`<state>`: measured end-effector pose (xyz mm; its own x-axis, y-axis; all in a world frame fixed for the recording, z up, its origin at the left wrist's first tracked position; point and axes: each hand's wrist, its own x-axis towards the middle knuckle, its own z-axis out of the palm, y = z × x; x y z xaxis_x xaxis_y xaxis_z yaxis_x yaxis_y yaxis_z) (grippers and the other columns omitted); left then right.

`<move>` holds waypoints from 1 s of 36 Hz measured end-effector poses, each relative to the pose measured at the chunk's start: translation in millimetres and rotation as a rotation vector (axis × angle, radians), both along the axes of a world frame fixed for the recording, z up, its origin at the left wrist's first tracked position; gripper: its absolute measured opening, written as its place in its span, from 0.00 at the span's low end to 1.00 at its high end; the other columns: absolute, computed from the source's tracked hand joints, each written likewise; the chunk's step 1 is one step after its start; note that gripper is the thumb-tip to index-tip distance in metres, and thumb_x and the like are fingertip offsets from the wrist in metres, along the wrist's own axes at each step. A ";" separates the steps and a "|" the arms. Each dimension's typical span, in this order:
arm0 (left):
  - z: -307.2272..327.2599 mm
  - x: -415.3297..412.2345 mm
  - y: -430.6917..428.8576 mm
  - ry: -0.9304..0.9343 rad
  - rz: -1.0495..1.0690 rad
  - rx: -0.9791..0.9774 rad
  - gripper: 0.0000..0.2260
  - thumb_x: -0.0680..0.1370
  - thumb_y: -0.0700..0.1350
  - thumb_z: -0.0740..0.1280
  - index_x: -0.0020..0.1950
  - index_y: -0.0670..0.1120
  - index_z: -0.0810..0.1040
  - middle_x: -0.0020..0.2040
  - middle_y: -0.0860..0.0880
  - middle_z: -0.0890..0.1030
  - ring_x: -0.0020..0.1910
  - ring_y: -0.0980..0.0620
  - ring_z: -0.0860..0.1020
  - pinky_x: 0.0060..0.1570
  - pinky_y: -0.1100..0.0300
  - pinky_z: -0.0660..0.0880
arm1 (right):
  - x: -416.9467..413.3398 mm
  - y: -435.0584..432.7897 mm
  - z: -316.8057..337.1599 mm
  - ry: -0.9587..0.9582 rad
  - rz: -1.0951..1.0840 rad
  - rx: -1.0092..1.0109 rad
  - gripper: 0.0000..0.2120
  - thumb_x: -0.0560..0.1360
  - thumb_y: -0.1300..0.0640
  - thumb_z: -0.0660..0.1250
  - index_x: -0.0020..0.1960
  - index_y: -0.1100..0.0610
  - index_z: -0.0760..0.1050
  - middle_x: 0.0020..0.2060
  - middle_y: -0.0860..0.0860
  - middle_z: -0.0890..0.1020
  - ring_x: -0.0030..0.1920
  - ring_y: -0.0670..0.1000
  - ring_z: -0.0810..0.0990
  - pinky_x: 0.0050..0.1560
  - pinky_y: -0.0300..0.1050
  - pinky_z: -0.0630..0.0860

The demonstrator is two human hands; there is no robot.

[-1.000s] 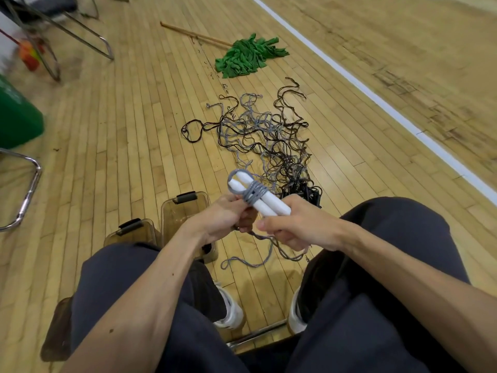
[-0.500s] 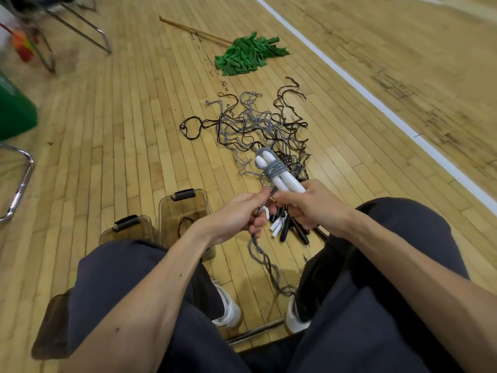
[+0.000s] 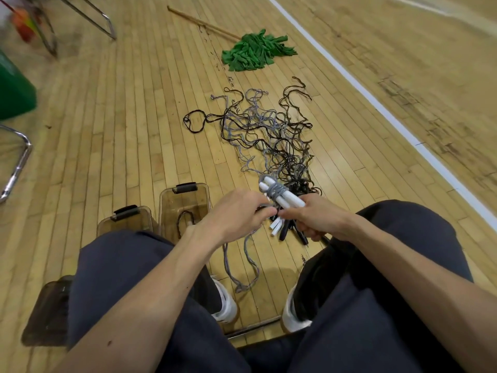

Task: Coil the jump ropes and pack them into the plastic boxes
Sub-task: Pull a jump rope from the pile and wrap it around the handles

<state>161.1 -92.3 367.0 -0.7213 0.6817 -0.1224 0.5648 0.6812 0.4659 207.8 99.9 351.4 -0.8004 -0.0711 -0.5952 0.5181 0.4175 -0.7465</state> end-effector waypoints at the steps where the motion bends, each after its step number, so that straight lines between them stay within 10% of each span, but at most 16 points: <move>1: 0.6 -0.9 -1.8 0.049 -0.016 -0.002 0.15 0.82 0.54 0.65 0.48 0.45 0.84 0.34 0.52 0.79 0.35 0.51 0.77 0.40 0.49 0.76 | 1.2 -0.8 0.1 -0.030 0.034 -0.006 0.11 0.80 0.53 0.69 0.51 0.61 0.74 0.30 0.52 0.72 0.24 0.47 0.69 0.25 0.41 0.68; 14: 11.3 3.4 -3.2 -0.128 -0.040 0.043 0.14 0.66 0.55 0.80 0.41 0.47 0.85 0.35 0.56 0.79 0.32 0.63 0.74 0.32 0.68 0.69 | 11.9 -15.1 1.7 -0.359 0.457 0.008 0.11 0.81 0.49 0.66 0.50 0.57 0.72 0.26 0.47 0.69 0.24 0.46 0.65 0.25 0.37 0.65; 25: 15.2 6.8 0.6 -0.548 0.059 0.198 0.18 0.64 0.50 0.83 0.34 0.39 0.79 0.27 0.39 0.73 0.27 0.49 0.66 0.29 0.57 0.60 | 21.1 -15.1 17.8 -0.412 0.668 -0.142 0.14 0.81 0.49 0.66 0.43 0.57 0.70 0.25 0.48 0.65 0.22 0.47 0.63 0.24 0.37 0.63; 36: 10.4 1.0 9.7 -0.700 0.172 0.426 0.16 0.65 0.54 0.75 0.31 0.44 0.77 0.23 0.47 0.68 0.22 0.53 0.62 0.24 0.61 0.60 | 28.4 -13.6 26.6 -0.266 0.555 -0.256 0.25 0.78 0.35 0.62 0.36 0.55 0.69 0.24 0.50 0.65 0.22 0.49 0.62 0.24 0.37 0.62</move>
